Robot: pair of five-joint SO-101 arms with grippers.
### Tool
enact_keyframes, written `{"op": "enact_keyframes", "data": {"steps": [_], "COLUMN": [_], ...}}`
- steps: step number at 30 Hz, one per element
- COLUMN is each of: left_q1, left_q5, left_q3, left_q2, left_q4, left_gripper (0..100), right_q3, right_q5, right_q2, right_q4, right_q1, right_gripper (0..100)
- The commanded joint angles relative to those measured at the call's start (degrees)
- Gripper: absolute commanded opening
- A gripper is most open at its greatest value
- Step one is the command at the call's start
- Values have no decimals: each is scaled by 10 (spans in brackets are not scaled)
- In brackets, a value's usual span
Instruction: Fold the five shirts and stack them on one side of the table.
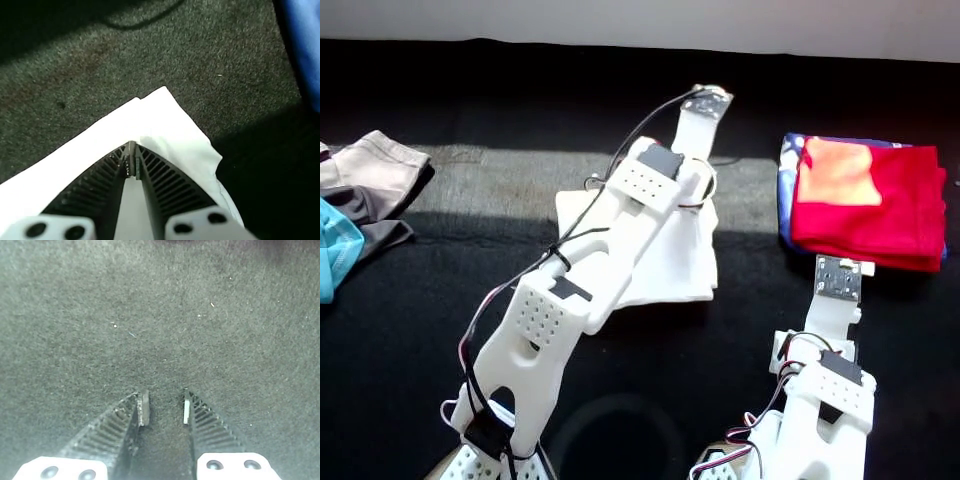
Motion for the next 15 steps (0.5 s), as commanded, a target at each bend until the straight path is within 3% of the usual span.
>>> {"op": "enact_keyframes", "data": {"steps": [1,10,15], "left_q1": [26,43,42], "left_q5": [6,5,5], "left_q3": [-5,-5,-5], "left_q2": [6,-20,-88], "left_q4": [-42,-33,62], "left_gripper": [9,9,9], "right_q3": [11,11,11], "right_q5": [-6,-6,-6], "right_q2": [7,7,7], "right_q4": [-12,-12,-12], "right_q1": [2,2,2], "right_gripper": [130,130,130]}}
